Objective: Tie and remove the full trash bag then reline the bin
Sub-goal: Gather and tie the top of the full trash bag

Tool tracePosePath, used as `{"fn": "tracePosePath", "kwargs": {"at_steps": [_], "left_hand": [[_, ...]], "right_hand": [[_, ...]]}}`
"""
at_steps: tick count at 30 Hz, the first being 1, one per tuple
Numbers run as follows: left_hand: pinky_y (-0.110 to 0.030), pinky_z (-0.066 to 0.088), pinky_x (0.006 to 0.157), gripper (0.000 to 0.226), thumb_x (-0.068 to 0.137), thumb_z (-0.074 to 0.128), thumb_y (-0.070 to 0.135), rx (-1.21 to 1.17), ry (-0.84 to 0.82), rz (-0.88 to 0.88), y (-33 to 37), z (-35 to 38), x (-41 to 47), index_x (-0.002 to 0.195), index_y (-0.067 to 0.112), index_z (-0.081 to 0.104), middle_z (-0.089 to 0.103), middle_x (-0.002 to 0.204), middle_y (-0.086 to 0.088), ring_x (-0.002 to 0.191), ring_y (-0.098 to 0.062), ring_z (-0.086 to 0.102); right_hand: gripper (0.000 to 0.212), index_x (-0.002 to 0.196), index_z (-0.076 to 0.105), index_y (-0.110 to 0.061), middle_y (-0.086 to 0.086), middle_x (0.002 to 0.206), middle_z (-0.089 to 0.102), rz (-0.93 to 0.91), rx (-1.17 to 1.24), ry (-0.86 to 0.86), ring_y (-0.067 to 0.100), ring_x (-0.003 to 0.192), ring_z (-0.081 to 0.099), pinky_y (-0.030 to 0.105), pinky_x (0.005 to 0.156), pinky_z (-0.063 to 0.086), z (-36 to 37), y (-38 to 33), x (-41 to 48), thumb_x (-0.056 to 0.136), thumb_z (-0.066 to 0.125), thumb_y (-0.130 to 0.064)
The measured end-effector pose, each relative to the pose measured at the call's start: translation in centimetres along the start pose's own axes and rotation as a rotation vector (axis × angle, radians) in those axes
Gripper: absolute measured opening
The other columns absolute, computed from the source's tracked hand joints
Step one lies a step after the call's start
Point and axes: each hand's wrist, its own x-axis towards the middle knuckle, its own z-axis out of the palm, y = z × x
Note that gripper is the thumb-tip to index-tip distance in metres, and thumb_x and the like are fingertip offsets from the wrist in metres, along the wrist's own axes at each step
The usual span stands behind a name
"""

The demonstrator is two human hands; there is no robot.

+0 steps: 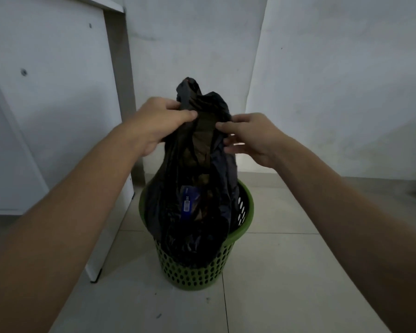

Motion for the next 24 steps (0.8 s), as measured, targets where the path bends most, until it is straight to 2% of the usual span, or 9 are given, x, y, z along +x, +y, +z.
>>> {"fn": "tracePosePath", "kwargs": {"at_steps": [2, 6, 8, 10, 13, 16, 18, 21, 24], "left_hand": [[-0.017, 0.055, 0.057, 0.022, 0.087, 0.072, 0.039, -0.070, -0.067, -0.044, 0.6, 1.2, -0.3, 0.099, 0.021, 0.074, 0.078, 0.080, 0.007, 0.072, -0.006, 0.074], [-0.025, 0.059, 0.066, 0.021, 0.085, 0.075, 0.040, -0.126, 0.013, 0.003, 0.6, 1.7, -0.1, 0.092, 0.020, 0.077, 0.078, 0.082, 0.004, 0.077, -0.012, 0.076], [-0.028, 0.061, 0.072, 0.009, 0.088, 0.072, 0.028, -0.111, 0.081, 0.035, 0.5, 1.6, 0.1, 0.082, 0.022, 0.076, 0.078, 0.082, 0.002, 0.080, -0.015, 0.076], [-0.032, 0.061, 0.079, 0.015, 0.089, 0.069, 0.018, -0.095, 0.136, 0.055, 0.3, 1.7, 0.4, 0.075, 0.024, 0.074, 0.077, 0.084, 0.000, 0.084, -0.018, 0.075], [-0.041, 0.060, 0.087, 0.012, 0.087, 0.069, 0.014, -0.095, 0.154, 0.069, 0.7, 1.8, 0.5, 0.078, 0.018, 0.075, 0.077, 0.092, -0.008, 0.090, -0.024, 0.073], [-0.044, 0.058, 0.091, 0.014, 0.086, 0.068, 0.011, -0.121, 0.163, 0.052, 2.1, 1.9, 0.8, 0.093, 0.002, 0.075, 0.075, 0.098, -0.017, 0.091, -0.027, 0.073], [-0.039, 0.058, 0.089, 0.009, 0.085, 0.067, 0.007, -0.120, 0.140, 0.062, 3.6, 1.8, 1.3, 0.087, 0.007, 0.076, 0.076, 0.092, -0.013, 0.087, -0.023, 0.074], [-0.033, 0.060, 0.084, 0.018, 0.084, 0.067, 0.004, -0.029, 0.146, 0.084, 5.8, 1.3, 2.1, 0.075, 0.018, 0.072, 0.075, 0.086, -0.007, 0.084, -0.019, 0.074], [-0.032, 0.063, 0.074, 0.005, 0.086, 0.068, 0.012, -0.035, 0.140, 0.028, 7.3, 1.0, 2.6, 0.086, 0.009, 0.072, 0.075, 0.089, -0.009, 0.077, -0.019, 0.075]], "right_hand": [[0.015, 0.104, 0.071, -0.006, 0.013, 0.094, 0.069, -0.127, -0.122, -0.112, 0.020, 0.077, 0.065, 0.037, 0.073, 0.062, 1.3, -1.7, -0.3, 0.090, 0.068, -0.007], [0.029, 0.114, 0.067, -0.011, 0.016, 0.100, 0.066, -0.125, -0.275, -0.267, 0.022, 0.087, 0.062, 0.050, 0.091, 0.056, 2.5, -3.1, -0.9, 0.087, 0.059, -0.002], [0.020, 0.111, 0.065, -0.011, 0.018, 0.100, 0.065, -0.081, -0.265, -0.225, 0.023, 0.086, 0.063, 0.052, 0.089, 0.058, 2.3, -2.9, -0.9, 0.091, 0.065, -0.009], [0.016, 0.100, 0.065, -0.008, 0.014, 0.091, 0.066, -0.019, -0.256, -0.185, 0.022, 0.074, 0.066, 0.046, 0.080, 0.062, 2.1, -2.7, -0.8, 0.090, 0.071, -0.019], [0.015, 0.086, 0.065, -0.008, 0.013, 0.083, 0.066, 0.015, -0.297, -0.156, 0.021, 0.063, 0.066, 0.037, 0.069, 0.063, 2.1, -2.8, -0.6, 0.092, 0.069, -0.020], [0.011, 0.081, 0.060, -0.009, 0.010, 0.074, 0.066, -0.133, -0.175, 0.064, 0.022, 0.060, 0.067, 0.038, 0.060, 0.062, 2.2, -4.3, 0.0, 0.090, 0.063, -0.014], [0.012, 0.077, 0.056, -0.011, 0.008, 0.071, 0.063, -0.248, -0.037, 0.253, 0.024, 0.060, 0.066, 0.034, 0.054, 0.058, 1.9, -5.8, 0.6, 0.088, 0.061, -0.013], [0.012, 0.078, 0.054, -0.010, 0.016, 0.083, 0.064, -0.332, 0.043, 0.324, 0.030, 0.068, 0.068, 0.041, 0.055, 0.062, 1.5, -7.4, 1.1, 0.085, 0.063, -0.010], [0.012, 0.080, 0.058, -0.009, 0.018, 0.088, 0.065, -0.287, -0.007, 0.252, 0.032, 0.076, 0.070, 0.050, 0.069, 0.063, 1.6, -7.5, 1.0, 0.086, 0.068, -0.008]]}}
